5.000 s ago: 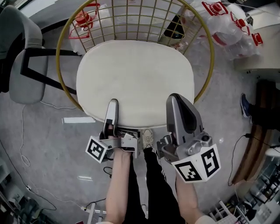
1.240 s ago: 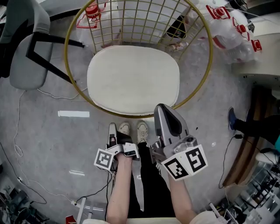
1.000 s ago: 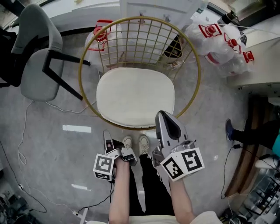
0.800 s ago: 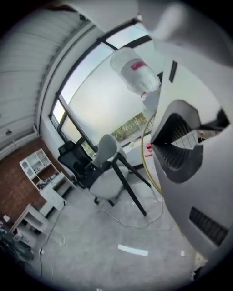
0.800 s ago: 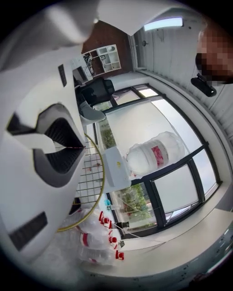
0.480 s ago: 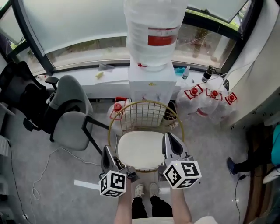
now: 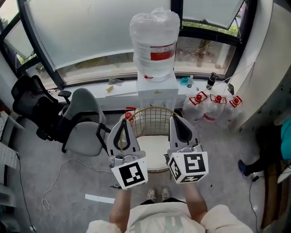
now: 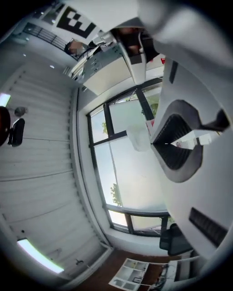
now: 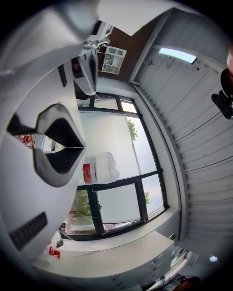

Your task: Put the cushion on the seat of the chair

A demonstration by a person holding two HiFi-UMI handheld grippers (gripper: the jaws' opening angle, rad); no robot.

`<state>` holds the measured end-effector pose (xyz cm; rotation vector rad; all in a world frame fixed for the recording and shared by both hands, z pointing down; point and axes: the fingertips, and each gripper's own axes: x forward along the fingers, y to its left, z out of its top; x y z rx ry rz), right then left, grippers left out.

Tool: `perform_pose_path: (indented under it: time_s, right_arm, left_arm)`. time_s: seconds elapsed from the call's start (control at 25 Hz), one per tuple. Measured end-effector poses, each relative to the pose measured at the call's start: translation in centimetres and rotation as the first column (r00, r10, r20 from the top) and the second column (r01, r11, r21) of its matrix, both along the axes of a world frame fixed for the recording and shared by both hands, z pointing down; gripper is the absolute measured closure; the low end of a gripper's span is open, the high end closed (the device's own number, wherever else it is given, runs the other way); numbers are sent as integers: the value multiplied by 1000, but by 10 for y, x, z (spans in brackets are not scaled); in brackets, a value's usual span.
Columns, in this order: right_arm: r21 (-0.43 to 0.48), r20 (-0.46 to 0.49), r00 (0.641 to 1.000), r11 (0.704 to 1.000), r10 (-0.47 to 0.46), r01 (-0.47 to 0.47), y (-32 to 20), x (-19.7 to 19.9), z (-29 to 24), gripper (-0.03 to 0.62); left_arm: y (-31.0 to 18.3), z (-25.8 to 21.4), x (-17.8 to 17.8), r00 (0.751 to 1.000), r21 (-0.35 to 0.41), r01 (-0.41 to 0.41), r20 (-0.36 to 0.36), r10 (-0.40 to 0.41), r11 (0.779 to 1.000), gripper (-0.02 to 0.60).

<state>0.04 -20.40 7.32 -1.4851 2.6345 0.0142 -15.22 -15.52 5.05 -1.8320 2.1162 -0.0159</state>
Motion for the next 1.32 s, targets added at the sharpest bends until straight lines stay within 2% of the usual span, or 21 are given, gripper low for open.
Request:
perform_pose_path:
  time_s: [0.04, 0.2, 0.32, 0.6, 0.68, 0.8, 0.88, 1.0, 1.16, 1.32]
  right_arm:
    - [1, -16, 1000, 1000, -10, 10, 7, -1, 1, 577]
    - [-13, -84, 996, 1000, -26, 25, 33, 1, 16, 577]
    - [-22, -117, 993, 1000, -23, 21, 47, 3, 27, 577]
    - [-22, -140, 990, 1000, -19, 16, 50, 2, 31, 577]
    - [-20, -143, 990, 1000, -13, 10, 48, 3, 31, 577]
    - [-27, -149, 989, 1000, -10, 6, 47, 4, 33, 577]
    - [-28, -154, 988, 1000, -10, 5, 47, 4, 35, 577]
    - [-33, -150, 989, 999, -10, 5, 46, 4, 35, 577]
    - [-35, -137, 990, 999, -16, 11, 46, 5, 34, 577]
    - [-30, -128, 991, 999, -32, 29, 49, 4, 33, 577]
  left_arm:
    - [4, -3, 5, 1000, -6, -9, 13, 9, 1000, 569]
    - [14, -6, 23, 996, -8, -67, -54, 67, 998, 569]
    - [17, -4, 35, 992, 8, -101, -76, 101, 995, 569]
    - [13, 5, 48, 985, -4, -150, -89, 149, 989, 569]
    - [11, 5, 51, 986, -5, -158, -53, 158, 987, 569]
    - [8, 6, 57, 986, -23, -157, 50, 158, 987, 569]
    - [7, 6, 58, 985, -23, -164, 55, 165, 986, 569]
    - [6, 5, 58, 984, -19, -176, 31, 177, 984, 569]
    - [6, 10, 56, 979, -10, -193, -68, 192, 981, 569]
    - [9, 13, 54, 973, -7, -201, -118, 199, 979, 569]
